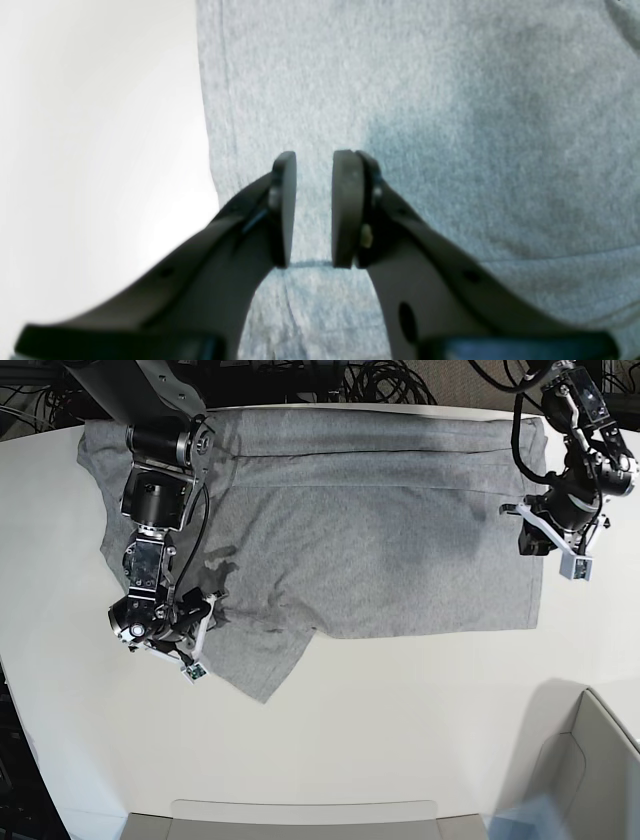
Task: Fold the T-shirt properly
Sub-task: 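Release the collar edge and move the right gripper to the hem corner, then grasp the hem corner with the right gripper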
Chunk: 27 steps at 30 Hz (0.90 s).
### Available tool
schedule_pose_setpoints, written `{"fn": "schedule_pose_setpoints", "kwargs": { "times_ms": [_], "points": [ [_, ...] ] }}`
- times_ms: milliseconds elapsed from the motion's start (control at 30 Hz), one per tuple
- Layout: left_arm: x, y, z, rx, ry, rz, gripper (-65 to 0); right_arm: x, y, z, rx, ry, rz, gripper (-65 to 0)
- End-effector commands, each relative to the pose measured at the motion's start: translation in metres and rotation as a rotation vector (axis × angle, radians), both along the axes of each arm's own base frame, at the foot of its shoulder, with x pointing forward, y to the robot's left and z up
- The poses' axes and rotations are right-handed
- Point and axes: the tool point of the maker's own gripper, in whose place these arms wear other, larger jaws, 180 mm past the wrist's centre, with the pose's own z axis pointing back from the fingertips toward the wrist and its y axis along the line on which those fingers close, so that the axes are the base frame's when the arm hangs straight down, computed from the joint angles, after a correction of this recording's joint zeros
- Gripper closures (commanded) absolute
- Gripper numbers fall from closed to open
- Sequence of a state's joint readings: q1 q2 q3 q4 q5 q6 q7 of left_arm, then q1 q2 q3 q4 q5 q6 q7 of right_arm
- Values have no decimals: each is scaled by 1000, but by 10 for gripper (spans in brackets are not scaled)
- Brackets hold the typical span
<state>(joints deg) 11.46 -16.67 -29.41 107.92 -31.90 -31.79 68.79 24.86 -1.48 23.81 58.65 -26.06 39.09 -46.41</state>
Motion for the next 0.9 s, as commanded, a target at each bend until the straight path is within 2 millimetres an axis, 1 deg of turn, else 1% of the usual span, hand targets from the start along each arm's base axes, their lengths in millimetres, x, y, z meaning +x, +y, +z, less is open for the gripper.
{"fn": "schedule_pose_setpoints", "kwargs": {
  "times_ms": [0, 100, 233, 333, 433, 500, 567, 667, 767, 867],
  "points": [
    [7, 4, 12, 16, -44, -3, -123, -11, -7, -6, -44, 52, 8, -252],
    [7, 4, 12, 17, -45, -3, -124, -27, -17, -12, -78, 77, -6, -252],
    [16, 5, 19, 18, -72, -3, -124, -48, -33, -5, -155, 77, -33, -252],
    [17, 5, 20, 18, -74, -2, -124, -58, -48, 15, -225, 47, -66, -252],
    [17, 7, 21, 29, -74, -7, -125, -57, -56, 37, -269, 8, -95, -252],
    [19, 8, 23, 38, -76, -16, -125, -51, -60, 50, -284, -21, -109, -252],
    [20, 8, 24, 39, -76, -17, -125, -39, -60, 65, -284, -62, -116, -252],
    [20, 9, 24, 42, -76, -17, -125, -19, -58, 87, -276, -123, -123, -252],
    [20, 9, 24, 44, -76, -18, -125, 4, -59, 114, -273, -186, -132, -252],
    [20, 9, 24, 44, -76, -19, -125, 26, -56, 120, -242, -190, -122, -252]
  ]
}}
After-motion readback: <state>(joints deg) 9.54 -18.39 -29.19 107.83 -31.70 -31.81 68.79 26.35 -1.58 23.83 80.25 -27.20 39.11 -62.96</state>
